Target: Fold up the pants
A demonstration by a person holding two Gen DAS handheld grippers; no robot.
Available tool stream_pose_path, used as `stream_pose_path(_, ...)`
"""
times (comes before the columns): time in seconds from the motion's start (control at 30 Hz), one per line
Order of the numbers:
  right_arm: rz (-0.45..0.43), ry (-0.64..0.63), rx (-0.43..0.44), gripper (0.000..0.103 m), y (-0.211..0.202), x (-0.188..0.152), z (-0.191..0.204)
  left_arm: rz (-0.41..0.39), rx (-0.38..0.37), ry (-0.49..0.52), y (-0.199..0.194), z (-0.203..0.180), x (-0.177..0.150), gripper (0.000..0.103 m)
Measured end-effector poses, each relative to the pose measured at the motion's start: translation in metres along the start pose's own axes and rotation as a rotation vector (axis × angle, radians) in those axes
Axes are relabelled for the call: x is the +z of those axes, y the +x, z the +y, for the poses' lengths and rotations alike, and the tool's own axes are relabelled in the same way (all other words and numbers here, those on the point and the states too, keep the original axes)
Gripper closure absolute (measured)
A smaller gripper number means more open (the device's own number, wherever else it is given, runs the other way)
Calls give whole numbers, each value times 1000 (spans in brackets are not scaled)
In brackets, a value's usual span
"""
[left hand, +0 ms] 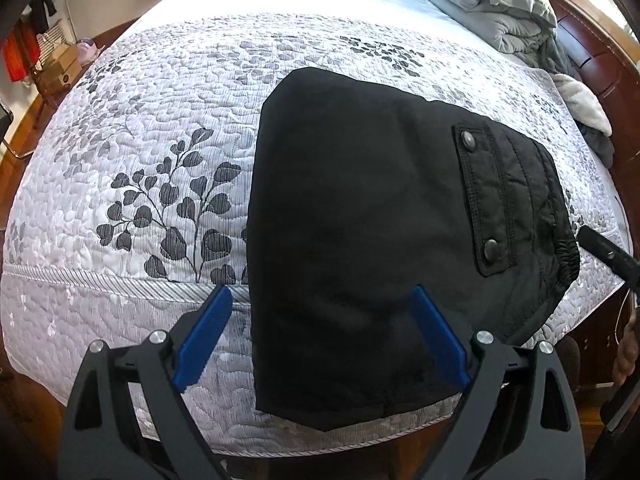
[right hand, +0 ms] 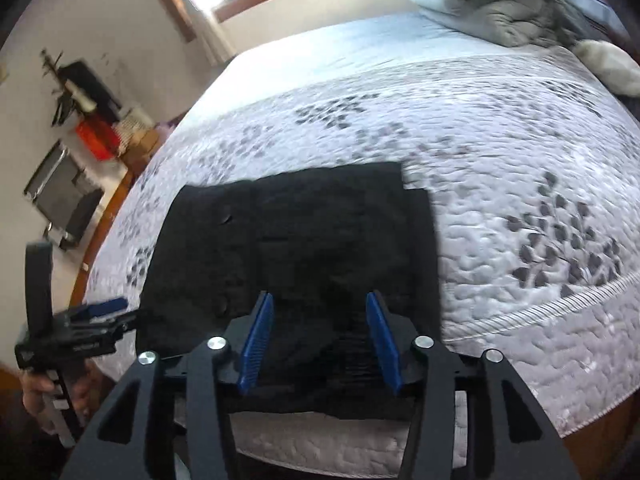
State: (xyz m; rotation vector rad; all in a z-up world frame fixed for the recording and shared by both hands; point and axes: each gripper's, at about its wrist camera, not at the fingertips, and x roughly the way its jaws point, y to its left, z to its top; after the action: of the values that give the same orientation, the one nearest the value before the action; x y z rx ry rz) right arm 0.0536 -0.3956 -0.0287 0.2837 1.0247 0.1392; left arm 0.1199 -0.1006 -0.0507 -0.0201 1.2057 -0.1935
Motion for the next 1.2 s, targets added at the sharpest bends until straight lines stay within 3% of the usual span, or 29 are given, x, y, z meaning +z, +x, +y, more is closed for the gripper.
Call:
stream_pose_path(0.13,79,-1,-73,61,27,-9,-2,8,1,-6,3,2,-1,12)
stream_pose_path(0.33,109,36,-56,63,37,-12,-12,26,-2,-16,9,6,1,12)
stream_pose_path(0.53,47,41,-71,61,23,16,-16,-7,6,-4,7,3,19,12)
stream_pose_path(0.93,44,68,-50,61,61,71,-25,-35,25,62,24,-17,75,12)
stream_pose_path(1.07,110,83,-69,62,83,78,-33,15,-4,79,43,-21,93,12)
stream_pose_path(1.2,143,95,-72,62,100,75,-39,82,-45,14,68,-9,97,6)
